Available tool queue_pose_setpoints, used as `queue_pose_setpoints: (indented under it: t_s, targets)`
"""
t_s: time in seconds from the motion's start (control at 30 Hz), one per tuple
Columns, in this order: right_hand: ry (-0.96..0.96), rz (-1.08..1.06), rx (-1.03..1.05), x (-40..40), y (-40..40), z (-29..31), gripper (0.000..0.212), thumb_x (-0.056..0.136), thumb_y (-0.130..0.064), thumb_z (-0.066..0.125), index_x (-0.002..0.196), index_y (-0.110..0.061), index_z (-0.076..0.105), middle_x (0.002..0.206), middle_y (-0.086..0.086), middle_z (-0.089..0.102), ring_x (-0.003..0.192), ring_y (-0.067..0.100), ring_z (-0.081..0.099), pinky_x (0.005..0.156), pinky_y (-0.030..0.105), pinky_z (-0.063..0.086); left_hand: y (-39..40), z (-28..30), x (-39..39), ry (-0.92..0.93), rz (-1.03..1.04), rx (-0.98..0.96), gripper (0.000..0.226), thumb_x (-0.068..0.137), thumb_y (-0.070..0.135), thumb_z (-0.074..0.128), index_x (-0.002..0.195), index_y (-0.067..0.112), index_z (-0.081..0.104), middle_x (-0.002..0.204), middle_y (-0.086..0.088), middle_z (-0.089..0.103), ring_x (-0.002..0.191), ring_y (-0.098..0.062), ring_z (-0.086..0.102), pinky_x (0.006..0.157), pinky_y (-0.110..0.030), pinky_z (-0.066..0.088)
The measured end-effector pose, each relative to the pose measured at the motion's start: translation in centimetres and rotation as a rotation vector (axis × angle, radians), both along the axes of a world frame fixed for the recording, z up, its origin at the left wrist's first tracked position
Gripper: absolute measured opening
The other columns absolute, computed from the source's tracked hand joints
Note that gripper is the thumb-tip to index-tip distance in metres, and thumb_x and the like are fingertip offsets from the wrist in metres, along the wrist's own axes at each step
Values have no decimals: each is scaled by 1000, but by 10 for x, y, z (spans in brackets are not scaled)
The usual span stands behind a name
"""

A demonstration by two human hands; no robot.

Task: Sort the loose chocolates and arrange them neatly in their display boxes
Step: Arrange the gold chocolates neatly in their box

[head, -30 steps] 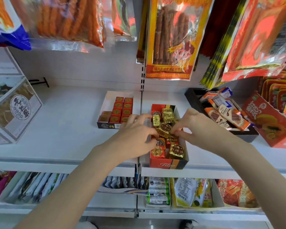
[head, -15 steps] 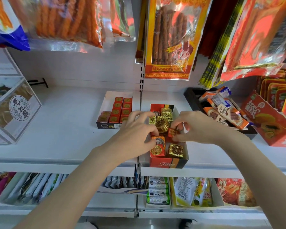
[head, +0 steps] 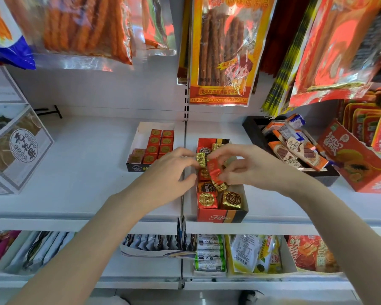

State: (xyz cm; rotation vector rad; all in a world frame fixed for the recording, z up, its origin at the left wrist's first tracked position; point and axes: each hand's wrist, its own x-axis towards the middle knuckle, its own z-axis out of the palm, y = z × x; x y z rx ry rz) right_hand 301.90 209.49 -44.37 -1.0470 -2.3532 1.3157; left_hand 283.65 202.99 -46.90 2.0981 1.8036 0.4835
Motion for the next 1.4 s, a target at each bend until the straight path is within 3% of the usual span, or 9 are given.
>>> queue_pose_setpoints:
  t_s: [0.27, 0.43, 0.53, 0.67, 0.77, 0.9, 1.13, 1.33, 1.4]
  targets:
    - [-260, 102, 371, -16, -2, -9, 38, 74, -26, 73, 109, -16, 65, 86, -10, 56, 68, -4, 52, 67, 9, 44, -1, 0, -3, 6, -41, -16, 38, 91, 23, 50, 129, 19, 50, 136, 4, 43, 126, -10, 39, 107, -24, 26]
    - [-284, 128, 376, -19, -3, -11, 37, 78, -28, 68, 114, -19, 64, 95, -8, 57, 81, 7, 58, 81, 22, 49, 0, 0, -3, 8, -45, -14, 37, 91, 25, 50, 128, 20, 51, 136, 5, 42, 126, -10, 38, 106, -26, 27]
    - [-180, 12, 288, -7, 5, -4, 33, 83, -21, 63, 116, -22, 62, 98, -12, 62, 90, 7, 61, 83, 18, 49, 0, 0, -3, 2, -38, -7, 35, 91, 26, 49, 126, 22, 53, 135, 5, 43, 126, -10, 37, 106, -26, 27]
    - [-286, 6, 403, 9, 16, -3, 28, 85, -16, 60, 112, -25, 63, 106, -11, 61, 83, 4, 58, 74, 13, 45, 2, -3, 1, 29, -34, -25, 35, 92, 33, 46, 124, 23, 55, 137, 5, 39, 128, -14, 34, 107, -31, 25]
    - [-384, 116, 410, 5, 14, -9, 30, 83, -21, 63, 113, -26, 63, 114, -5, 50, 83, 8, 52, 69, 13, 39, 3, -6, 7, 58, -24, -33, 39, 89, 42, 48, 122, 23, 57, 135, 3, 36, 126, -16, 34, 108, -38, 29]
    - [-493, 189, 411, 2, 13, -9, 31, 83, -22, 64, 114, -25, 62, 117, -5, 31, 90, 8, 39, 82, 18, 34, 2, -8, 10, 71, -11, -29, 39, 86, 46, 50, 115, 23, 60, 133, 3, 34, 125, -16, 33, 107, -40, 30]
    - [-426, 110, 362, 8, 13, -7, 27, 77, -8, 65, 94, -25, 52, 88, -7, 53, 80, 17, 57, 69, 30, 49, 3, -9, 4, 52, -12, -62, 38, 86, 47, 50, 114, 24, 61, 136, 4, 32, 127, -17, 32, 109, -41, 28]
    - [-500, 198, 394, 11, 13, -8, 32, 83, -12, 60, 109, -29, 60, 106, -9, 38, 88, 9, 51, 73, 13, 44, 3, -10, 6, 52, -11, -57, 37, 86, 46, 50, 114, 23, 61, 136, 3, 32, 127, -17, 32, 108, -39, 28]
    - [-490, 193, 395, 13, 13, -5, 26, 82, -12, 61, 101, -29, 65, 109, -5, 46, 90, 11, 53, 80, 22, 47, 3, -10, 6, 51, -14, -56, 38, 87, 46, 50, 114, 23, 61, 136, 3, 32, 127, -17, 32, 108, -38, 27]
